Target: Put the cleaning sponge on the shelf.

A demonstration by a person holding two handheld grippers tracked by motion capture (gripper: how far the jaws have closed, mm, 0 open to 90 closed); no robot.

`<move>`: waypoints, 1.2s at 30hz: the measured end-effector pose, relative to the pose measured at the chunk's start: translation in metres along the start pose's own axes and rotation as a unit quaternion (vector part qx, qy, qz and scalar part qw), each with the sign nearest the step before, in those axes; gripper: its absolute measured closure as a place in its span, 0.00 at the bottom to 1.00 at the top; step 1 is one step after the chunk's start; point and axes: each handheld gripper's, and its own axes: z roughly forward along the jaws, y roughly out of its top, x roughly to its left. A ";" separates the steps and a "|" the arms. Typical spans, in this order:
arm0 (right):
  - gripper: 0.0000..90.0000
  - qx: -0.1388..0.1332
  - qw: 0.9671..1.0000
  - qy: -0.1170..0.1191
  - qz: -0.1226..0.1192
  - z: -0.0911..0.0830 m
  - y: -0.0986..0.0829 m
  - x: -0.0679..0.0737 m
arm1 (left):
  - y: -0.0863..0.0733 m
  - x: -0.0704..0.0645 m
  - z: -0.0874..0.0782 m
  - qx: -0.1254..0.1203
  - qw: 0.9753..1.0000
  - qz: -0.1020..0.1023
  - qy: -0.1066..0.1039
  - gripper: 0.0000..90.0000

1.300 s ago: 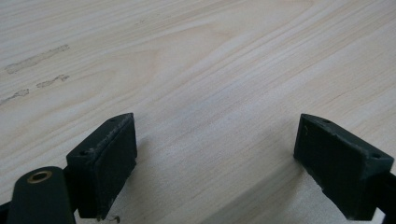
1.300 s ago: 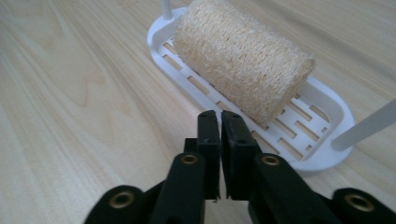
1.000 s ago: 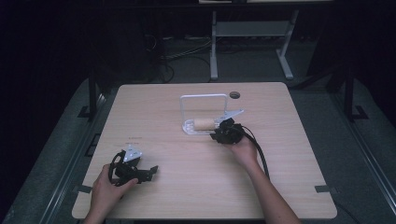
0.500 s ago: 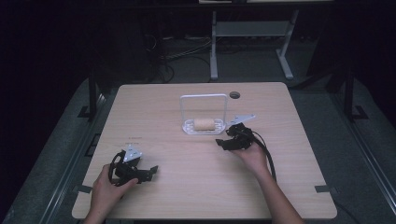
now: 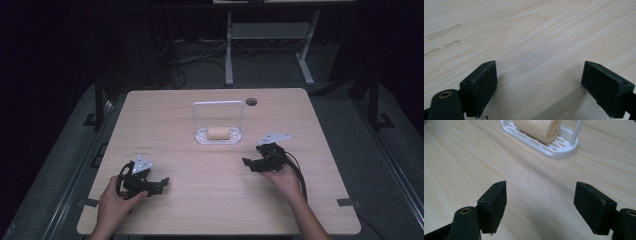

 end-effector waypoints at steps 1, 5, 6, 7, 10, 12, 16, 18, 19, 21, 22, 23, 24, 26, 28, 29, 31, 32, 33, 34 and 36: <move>0.27 -0.001 1.000 0.000 0.005 -0.002 -0.002 0.000 | 0.000 0.000 0.000 0.000 1.000 0.000 0.000 0.14; 0.21 -0.005 1.000 0.003 0.013 -0.010 -0.011 0.000 | 0.000 0.000 0.000 0.000 1.000 0.000 0.000 0.14; 0.20 -0.008 1.000 0.001 0.014 -0.012 -0.013 0.000 | 0.000 0.000 0.000 0.000 1.000 0.000 0.000 0.14; 0.19 -0.010 1.000 -0.001 0.017 -0.014 -0.015 0.000 | 0.000 0.000 0.000 0.000 1.000 0.000 0.000 0.14; 0.16 -0.015 1.000 -0.008 0.013 -0.019 -0.022 0.002 | 0.000 0.000 0.000 0.000 1.000 0.000 0.000 0.14; 0.14 -0.016 1.000 -0.015 0.010 -0.023 -0.027 0.003 | 0.000 0.000 0.000 0.000 1.000 0.000 0.000 0.14; 0.11 -0.020 0.999 -0.028 0.013 -0.030 -0.040 0.005 | 0.000 0.000 0.000 0.000 1.000 0.000 0.000 0.14; 0.10 -0.020 0.999 -0.038 0.013 -0.034 -0.047 0.005 | 0.000 0.000 0.000 0.000 1.000 0.000 0.000 0.14; 0.09 -0.022 0.999 -0.040 0.016 -0.037 -0.050 0.005 | 0.000 0.000 0.000 0.000 1.000 0.000 0.000 0.14; 0.09 -0.026 0.998 -0.045 0.021 -0.041 -0.055 0.004 | 0.000 0.000 0.000 0.000 1.000 0.000 0.000 0.14; 0.09 -0.026 0.998 -0.045 0.021 -0.041 -0.055 0.004 | 0.000 0.000 0.000 0.000 1.000 0.000 0.000 0.14; 0.04 -0.030 0.998 -0.050 0.026 -0.047 -0.061 0.002 | 0.000 0.000 0.000 0.000 1.000 0.000 0.000 0.14; 0.03 -0.030 0.998 -0.050 0.030 -0.049 -0.064 0.002 | 0.000 0.000 0.000 0.000 1.000 0.000 0.000 0.14; 0.03 -0.030 0.998 -0.054 0.032 -0.053 -0.072 0.001 | 0.000 0.000 0.000 0.000 1.000 0.000 0.000 0.14; 0.03 -0.026 0.997 -0.060 0.032 -0.056 -0.078 0.001 | 0.000 0.000 0.000 0.000 1.000 0.000 0.000 0.14; 0.03 -0.025 0.997 -0.063 0.032 -0.058 -0.082 0.001 | 0.000 0.000 0.000 0.000 1.000 0.000 0.000 0.14; 0.03 -0.024 0.997 -0.067 0.034 -0.061 -0.088 0.000 | 0.000 0.000 0.000 0.000 1.000 0.000 0.000 0.14; 0.03 -0.024 0.997 -0.067 0.034 -0.061 -0.088 0.000 | 0.000 0.000 0.000 0.000 1.000 0.000 0.000 0.14; 0.03 -0.021 0.997 -0.071 0.036 -0.064 -0.094 -0.001 | 0.000 0.000 0.000 0.000 1.000 0.000 0.000 0.14; 0.03 -0.020 0.996 -0.074 0.035 -0.064 -0.096 -0.001 | 0.000 0.000 0.000 0.000 1.000 0.000 0.000 0.14; 0.03 -0.018 0.996 -0.077 0.035 -0.065 -0.099 -0.001 | 0.000 0.000 0.000 0.000 1.000 0.000 0.000 0.14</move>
